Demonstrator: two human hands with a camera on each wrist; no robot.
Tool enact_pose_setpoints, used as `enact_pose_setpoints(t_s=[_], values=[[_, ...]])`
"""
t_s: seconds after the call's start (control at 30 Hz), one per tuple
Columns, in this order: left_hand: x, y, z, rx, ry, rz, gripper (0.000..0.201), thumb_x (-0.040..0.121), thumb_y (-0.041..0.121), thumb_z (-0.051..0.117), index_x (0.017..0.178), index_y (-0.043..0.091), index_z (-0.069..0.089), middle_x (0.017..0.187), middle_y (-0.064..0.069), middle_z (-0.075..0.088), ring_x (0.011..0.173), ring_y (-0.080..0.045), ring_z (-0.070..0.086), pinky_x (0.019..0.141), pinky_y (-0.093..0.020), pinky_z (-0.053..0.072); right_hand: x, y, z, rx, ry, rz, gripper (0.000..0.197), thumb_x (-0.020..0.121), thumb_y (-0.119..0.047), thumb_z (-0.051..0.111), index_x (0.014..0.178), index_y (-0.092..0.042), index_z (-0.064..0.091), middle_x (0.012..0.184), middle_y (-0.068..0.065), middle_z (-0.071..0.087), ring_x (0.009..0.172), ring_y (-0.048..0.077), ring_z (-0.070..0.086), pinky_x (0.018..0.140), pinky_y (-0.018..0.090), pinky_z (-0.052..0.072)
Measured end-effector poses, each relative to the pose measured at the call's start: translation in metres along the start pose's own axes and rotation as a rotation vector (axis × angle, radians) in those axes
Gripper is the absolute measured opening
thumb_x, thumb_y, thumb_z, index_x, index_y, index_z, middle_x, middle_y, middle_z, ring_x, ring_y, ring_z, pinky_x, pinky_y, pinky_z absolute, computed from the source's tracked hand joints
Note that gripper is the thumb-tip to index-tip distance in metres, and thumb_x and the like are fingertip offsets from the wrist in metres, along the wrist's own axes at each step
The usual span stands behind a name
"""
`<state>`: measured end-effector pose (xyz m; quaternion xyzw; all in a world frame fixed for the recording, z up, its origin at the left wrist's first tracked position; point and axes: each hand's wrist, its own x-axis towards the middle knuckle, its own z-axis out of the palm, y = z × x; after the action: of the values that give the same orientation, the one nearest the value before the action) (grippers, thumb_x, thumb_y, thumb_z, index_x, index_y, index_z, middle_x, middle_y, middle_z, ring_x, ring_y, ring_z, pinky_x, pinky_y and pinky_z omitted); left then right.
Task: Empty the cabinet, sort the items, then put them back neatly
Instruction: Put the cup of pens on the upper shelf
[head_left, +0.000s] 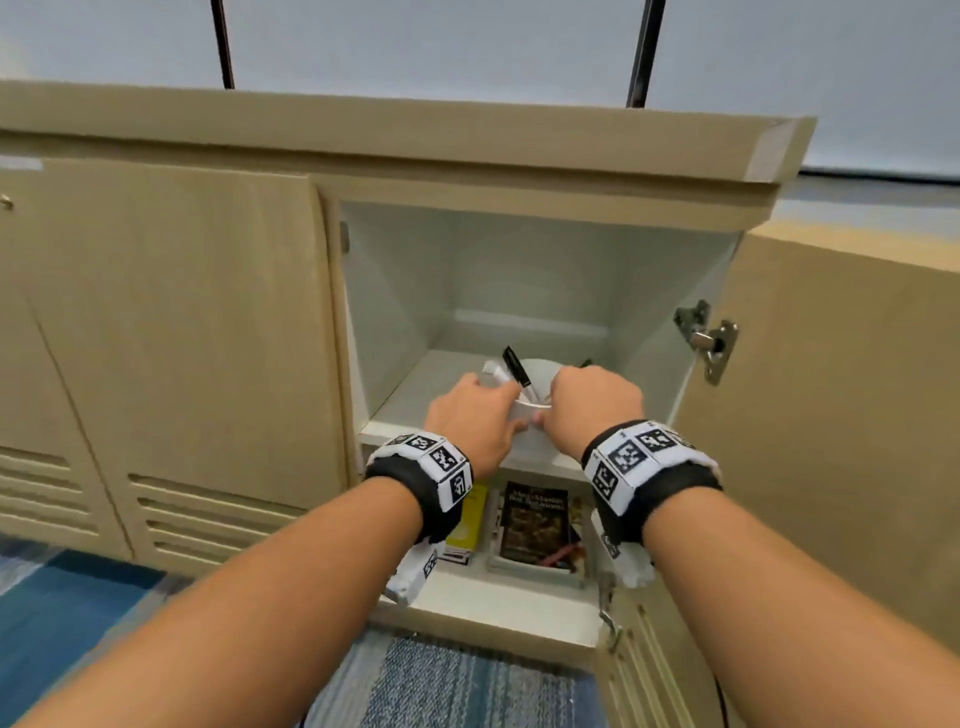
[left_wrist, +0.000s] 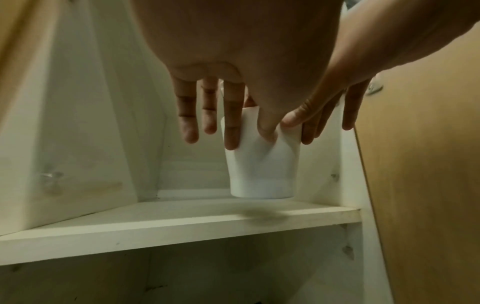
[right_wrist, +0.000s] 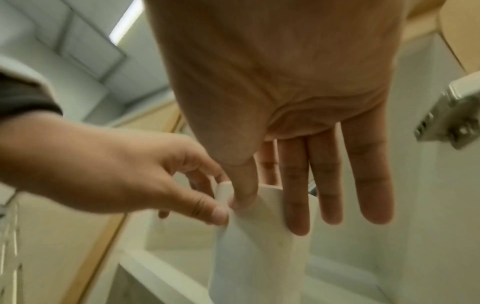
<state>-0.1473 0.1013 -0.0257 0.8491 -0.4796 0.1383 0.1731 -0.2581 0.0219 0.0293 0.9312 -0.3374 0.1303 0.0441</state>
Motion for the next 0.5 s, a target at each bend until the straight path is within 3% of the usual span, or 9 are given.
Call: enact_pose_setpoints(t_s=[0.07,0.17,0.37,0.5], values=[[0.018,0.012,0.012,0.006,-0.043,-0.01,0.035,0.1,0.047,0.045,0.126,0.024,0.049,0.11,-0.01,0.062,0.109,-0.029,0.056,0.082,-0.043,0.052,0.016,0.011,0.011,-0.043,-0.01,0.018,0.013,0.096,-0.029,0.057,0.094,-0.019,0.064,0.106,0.005,0.07,0.097,0.025,0.067,0.067,0.029,0.039],[0.043,0.022,0.032,-0.022,-0.071,-0.008,0.042,0.103,0.046,0.035,0.133,0.019,0.047,0.116,-0.014,0.062,0.116,-0.032,0.052,0.086,-0.044,0.049,0.039,0.023,0.021,-0.117,-0.032,0.026,0.013,0.098,-0.022,0.052,0.088,-0.02,0.06,0.103,0.004,0.07,0.095,0.024,0.067,0.065,0.03,0.041],[0.096,0.026,0.066,0.012,-0.115,0.025,0.032,0.103,0.036,0.033,0.128,0.021,0.045,0.129,-0.009,0.061,0.125,-0.032,0.042,0.09,-0.044,0.042,0.08,0.045,0.046,-0.196,-0.032,0.057,0.021,0.097,-0.015,0.048,0.109,-0.017,0.066,0.112,0.005,0.068,0.104,0.026,0.065,0.07,0.031,0.042],[0.136,0.029,0.085,0.004,-0.176,-0.017,0.033,0.102,0.034,0.035,0.132,0.025,0.043,0.131,-0.007,0.06,0.131,-0.032,0.037,0.091,-0.045,0.04,0.109,0.053,0.05,-0.19,-0.092,0.069,0.025,0.1,-0.024,0.046,0.118,-0.018,0.063,0.121,0.005,0.066,0.111,0.026,0.063,0.08,0.031,0.045]])
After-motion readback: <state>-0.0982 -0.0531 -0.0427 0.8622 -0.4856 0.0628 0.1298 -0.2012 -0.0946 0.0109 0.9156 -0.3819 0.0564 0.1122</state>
